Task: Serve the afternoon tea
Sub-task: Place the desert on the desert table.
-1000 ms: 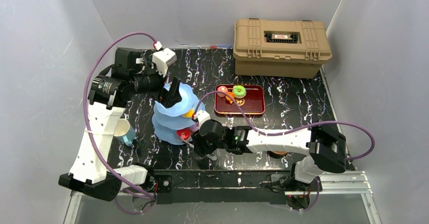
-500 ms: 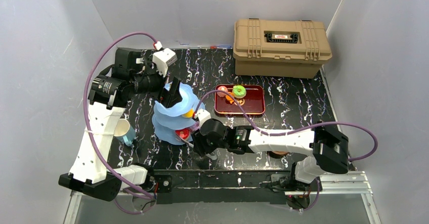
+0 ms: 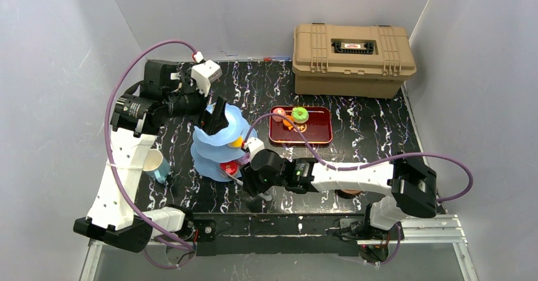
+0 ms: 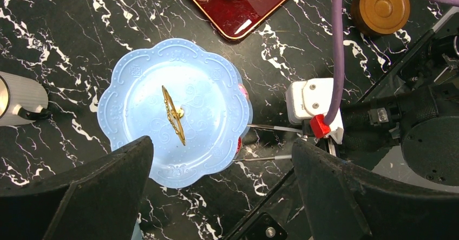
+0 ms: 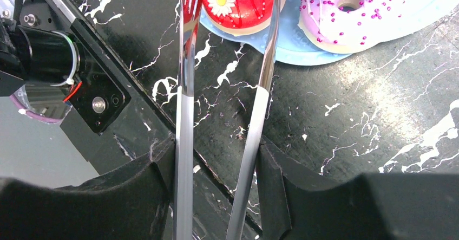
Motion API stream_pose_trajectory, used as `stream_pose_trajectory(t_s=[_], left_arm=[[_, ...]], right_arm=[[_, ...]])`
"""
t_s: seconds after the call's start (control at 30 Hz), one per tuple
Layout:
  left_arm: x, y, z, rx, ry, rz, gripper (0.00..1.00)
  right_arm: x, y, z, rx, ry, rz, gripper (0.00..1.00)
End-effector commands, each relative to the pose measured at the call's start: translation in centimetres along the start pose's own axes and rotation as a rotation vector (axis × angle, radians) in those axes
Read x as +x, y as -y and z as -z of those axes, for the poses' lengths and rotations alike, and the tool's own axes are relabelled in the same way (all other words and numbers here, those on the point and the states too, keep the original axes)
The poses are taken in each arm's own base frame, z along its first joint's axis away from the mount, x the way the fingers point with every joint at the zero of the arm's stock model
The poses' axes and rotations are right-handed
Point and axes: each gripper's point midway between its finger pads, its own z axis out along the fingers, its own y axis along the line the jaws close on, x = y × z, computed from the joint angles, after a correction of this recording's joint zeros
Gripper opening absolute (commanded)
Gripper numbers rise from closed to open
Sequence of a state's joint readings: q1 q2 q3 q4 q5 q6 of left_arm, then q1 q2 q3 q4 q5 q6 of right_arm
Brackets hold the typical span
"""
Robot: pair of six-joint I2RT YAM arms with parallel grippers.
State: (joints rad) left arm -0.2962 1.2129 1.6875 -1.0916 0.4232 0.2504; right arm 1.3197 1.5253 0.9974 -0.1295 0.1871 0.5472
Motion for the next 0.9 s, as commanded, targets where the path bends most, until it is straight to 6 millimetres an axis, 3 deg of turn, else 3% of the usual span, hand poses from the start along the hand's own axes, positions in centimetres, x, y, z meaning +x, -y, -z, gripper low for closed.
stream_pose_trajectory(t_s=[0.0, 0.3, 0.53, 0.87], left_arm=[[-0.5, 0.2, 0.8, -0.008, 0.032, -0.007, 0.98], [-0.8, 0.3, 0.8, -0.001, 0.036, 0.007, 0.98], [-0.9, 0.3, 1.0, -0.001, 0.037, 0.006, 0.98], [0.2, 1.0, 1.5, 0.027, 0.003, -0.037, 0.98]], right_arm=[[-1.4, -0.6, 0.3, -0.017, 0.068, -0.010, 0.57], [-1.0, -0.4, 0.0, -0.015, 0.063, -0.016, 0.61], [-1.8, -0.4, 0.4, -0.012, 0.101, -0.024, 0.65], [-1.9, -0.5, 2.8, -0.034, 0.103, -0.035, 0.63]])
